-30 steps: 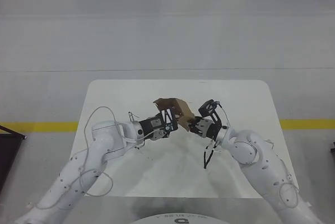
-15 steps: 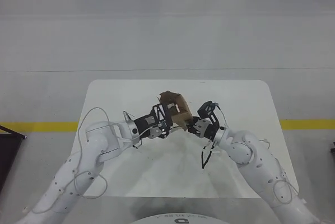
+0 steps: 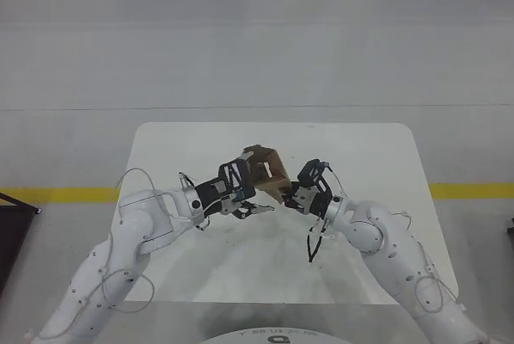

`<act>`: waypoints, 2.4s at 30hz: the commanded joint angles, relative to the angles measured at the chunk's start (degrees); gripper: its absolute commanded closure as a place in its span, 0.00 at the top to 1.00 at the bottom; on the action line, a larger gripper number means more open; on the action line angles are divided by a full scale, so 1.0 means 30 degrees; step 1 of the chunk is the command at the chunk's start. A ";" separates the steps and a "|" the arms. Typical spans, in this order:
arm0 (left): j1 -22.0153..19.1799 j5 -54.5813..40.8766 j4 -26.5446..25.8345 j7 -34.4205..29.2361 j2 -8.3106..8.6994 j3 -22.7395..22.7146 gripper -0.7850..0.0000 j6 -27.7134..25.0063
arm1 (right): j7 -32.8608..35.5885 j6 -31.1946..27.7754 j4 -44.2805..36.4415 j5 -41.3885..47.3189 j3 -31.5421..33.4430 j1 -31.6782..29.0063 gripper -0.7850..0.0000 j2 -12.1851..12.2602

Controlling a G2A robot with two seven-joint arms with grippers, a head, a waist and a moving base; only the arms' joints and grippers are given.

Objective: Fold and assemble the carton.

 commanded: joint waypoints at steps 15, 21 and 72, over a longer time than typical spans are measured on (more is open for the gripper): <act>0.1869 -0.7070 0.2740 0.3252 0.0144 -0.3593 1.00 0.1903 | -0.0645 -0.0760 -0.0072 -0.0163 0.0232 -0.0498 0.00 0.0022; 0.1045 -0.8463 0.4222 0.2291 0.0023 -0.3152 1.00 0.2558 | -0.0731 -0.1066 -0.0079 -0.0423 0.0109 -0.0561 0.00 0.0004; 0.0864 -0.8516 0.4898 0.1662 0.0018 -0.2865 1.00 0.1999 | -0.1181 -0.0986 -0.0648 -0.1243 0.0125 -0.1444 0.00 -0.0043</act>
